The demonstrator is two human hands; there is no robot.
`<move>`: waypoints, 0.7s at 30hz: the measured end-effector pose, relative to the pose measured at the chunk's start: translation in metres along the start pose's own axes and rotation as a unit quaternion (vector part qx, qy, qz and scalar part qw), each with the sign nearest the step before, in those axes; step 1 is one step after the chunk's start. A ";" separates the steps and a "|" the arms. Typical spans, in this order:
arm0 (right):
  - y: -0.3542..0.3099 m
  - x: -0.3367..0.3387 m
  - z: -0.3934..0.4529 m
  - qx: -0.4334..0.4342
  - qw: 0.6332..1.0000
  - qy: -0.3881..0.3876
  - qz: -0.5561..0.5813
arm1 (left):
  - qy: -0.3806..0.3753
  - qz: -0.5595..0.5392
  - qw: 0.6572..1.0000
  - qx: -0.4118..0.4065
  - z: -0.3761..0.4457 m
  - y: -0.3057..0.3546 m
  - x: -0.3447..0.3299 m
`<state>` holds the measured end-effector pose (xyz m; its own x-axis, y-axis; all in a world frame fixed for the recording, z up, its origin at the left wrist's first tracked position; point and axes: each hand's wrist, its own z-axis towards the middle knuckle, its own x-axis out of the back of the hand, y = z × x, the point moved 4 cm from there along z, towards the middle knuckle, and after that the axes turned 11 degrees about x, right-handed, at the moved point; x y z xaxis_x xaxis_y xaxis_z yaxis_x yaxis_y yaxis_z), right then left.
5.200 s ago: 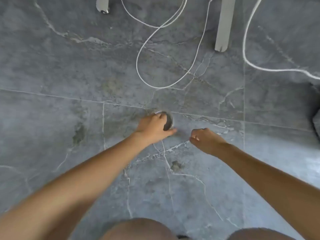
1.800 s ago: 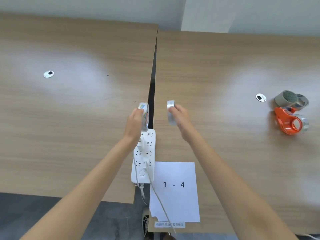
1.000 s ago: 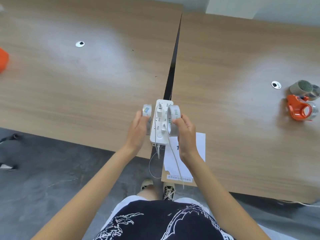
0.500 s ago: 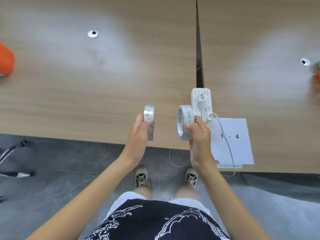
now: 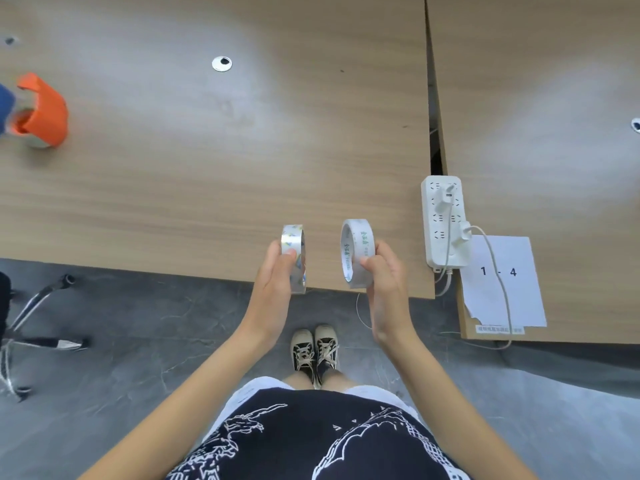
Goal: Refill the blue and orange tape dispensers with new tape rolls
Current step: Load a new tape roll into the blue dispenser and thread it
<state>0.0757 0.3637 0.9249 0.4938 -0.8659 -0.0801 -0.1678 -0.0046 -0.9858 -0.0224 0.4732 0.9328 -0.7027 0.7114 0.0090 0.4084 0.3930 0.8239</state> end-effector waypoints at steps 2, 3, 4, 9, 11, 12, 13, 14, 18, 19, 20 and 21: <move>0.002 -0.013 -0.001 -0.001 1.000 -0.015 0.000 | 0.003 -0.001 1.000 -0.002 0.000 -0.001 0.008; 0.004 -0.019 -0.001 -0.001 1.000 -0.022 -0.002 | 0.003 -0.002 1.000 -0.005 0.000 -0.001 0.014; 0.005 -0.026 -0.002 -0.002 1.000 -0.028 -0.006 | 0.004 -0.005 1.000 -0.005 0.000 -0.001 0.021; 0.012 -0.073 -0.010 -0.002 0.999 -0.035 -0.022 | 0.009 -0.029 0.999 -0.015 0.003 0.003 0.072; 0.018 -0.097 -0.014 -0.003 0.999 -0.028 -0.023 | 0.004 -0.037 0.999 -0.012 0.009 0.002 0.098; 0.020 -0.109 -0.016 -0.002 1.000 -0.022 -0.021 | 0.002 -0.035 0.999 -0.012 0.012 0.001 0.111; 0.022 -0.123 -0.018 0.001 1.000 -0.017 -0.019 | 0.001 -0.031 0.999 -0.012 0.015 0.000 0.125; 0.025 -0.138 -0.020 0.005 1.000 -0.010 -0.019 | -0.003 -0.025 1.000 -0.011 0.018 -0.001 0.139; 0.032 -0.194 -0.030 0.007 0.999 0.030 -0.013 | -0.026 -0.001 1.000 -0.005 0.031 0.000 0.197; 0.034 -0.205 -0.033 0.007 0.999 0.035 -0.009 | -0.028 0.000 1.000 -0.007 0.033 0.001 0.209; 0.034 -0.216 -0.035 0.008 0.999 0.036 -0.006 | -0.029 0.000 1.000 -0.008 0.035 0.003 0.221; 0.035 -0.226 -0.038 0.009 0.999 0.038 -0.006 | -0.029 -0.004 1.000 -0.009 0.037 0.005 0.231</move>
<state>-0.0740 0.5406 0.9142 0.4296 -0.9012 -0.0574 -0.1469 -0.0071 -0.9891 -0.1615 0.6611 0.9184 -0.6707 0.7411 -0.0302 0.3921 0.3889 0.8336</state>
